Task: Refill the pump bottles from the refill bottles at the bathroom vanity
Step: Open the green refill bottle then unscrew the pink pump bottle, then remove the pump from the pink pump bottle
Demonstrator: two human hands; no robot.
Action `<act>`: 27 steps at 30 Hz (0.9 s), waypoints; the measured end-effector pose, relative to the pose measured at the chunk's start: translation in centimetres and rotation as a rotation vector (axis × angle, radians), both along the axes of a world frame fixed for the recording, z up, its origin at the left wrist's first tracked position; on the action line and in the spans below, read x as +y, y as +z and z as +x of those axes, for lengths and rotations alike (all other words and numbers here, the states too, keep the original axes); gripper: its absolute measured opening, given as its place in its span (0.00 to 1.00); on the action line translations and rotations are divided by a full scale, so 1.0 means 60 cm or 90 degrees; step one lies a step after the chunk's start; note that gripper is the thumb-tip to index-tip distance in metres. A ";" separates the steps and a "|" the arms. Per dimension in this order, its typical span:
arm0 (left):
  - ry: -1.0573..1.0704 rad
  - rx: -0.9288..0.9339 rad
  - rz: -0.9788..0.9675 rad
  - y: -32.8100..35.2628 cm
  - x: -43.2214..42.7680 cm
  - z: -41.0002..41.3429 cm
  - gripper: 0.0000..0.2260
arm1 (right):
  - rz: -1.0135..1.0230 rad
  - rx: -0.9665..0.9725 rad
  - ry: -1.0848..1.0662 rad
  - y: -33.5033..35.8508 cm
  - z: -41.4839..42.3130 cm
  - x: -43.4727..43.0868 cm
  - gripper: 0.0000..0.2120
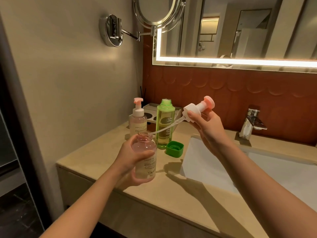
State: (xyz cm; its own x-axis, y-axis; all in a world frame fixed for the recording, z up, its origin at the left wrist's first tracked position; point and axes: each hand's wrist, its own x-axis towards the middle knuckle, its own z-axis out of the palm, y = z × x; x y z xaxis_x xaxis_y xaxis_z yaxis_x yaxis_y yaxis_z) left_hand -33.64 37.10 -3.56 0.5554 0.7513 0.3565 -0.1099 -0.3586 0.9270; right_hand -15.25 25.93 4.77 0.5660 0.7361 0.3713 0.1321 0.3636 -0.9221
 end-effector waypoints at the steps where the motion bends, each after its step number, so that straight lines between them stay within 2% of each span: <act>1: 0.006 -0.003 0.001 0.000 0.006 -0.005 0.21 | 0.006 0.019 -0.006 -0.003 0.000 0.003 0.29; 6: 0.050 -0.004 -0.004 -0.001 0.043 -0.041 0.21 | -0.011 0.043 -0.031 -0.018 0.000 0.026 0.21; 8: 0.068 0.000 -0.006 0.000 0.058 -0.053 0.23 | -0.048 0.004 -0.043 -0.021 -0.004 0.038 0.23; 12: 0.095 -0.007 -0.025 0.003 0.076 -0.073 0.34 | -0.139 -0.215 -0.095 -0.025 -0.017 0.071 0.18; 15: 0.112 -0.002 -0.012 0.003 0.083 -0.077 0.37 | -0.259 -0.392 -0.047 -0.024 -0.031 0.101 0.15; 17: 0.115 -0.006 -0.012 0.002 0.088 -0.079 0.36 | -0.360 -0.535 -0.018 -0.029 -0.044 0.126 0.13; 19: 0.112 -0.021 -0.023 0.000 0.087 -0.079 0.33 | -0.441 -0.622 0.007 -0.038 -0.058 0.146 0.15; 23: 0.121 -0.032 -0.027 -0.005 0.094 -0.077 0.29 | -0.525 -0.644 0.028 -0.066 -0.082 0.185 0.22; 25: 0.120 -0.048 -0.023 -0.008 0.099 -0.075 0.23 | -0.536 -0.675 0.025 -0.082 -0.089 0.200 0.22; 27: 0.124 -0.057 -0.021 -0.013 0.107 -0.074 0.21 | -0.541 -0.706 0.018 -0.101 -0.093 0.213 0.22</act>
State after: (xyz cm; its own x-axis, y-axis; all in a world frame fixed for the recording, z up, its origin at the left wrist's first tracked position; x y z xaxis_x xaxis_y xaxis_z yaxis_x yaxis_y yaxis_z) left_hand -38.09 43.51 -4.33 0.3662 0.8532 0.3714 -0.1247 -0.3505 0.9282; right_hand -20.83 38.71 -1.30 0.2558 0.9654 0.0503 0.9312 -0.2321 -0.2810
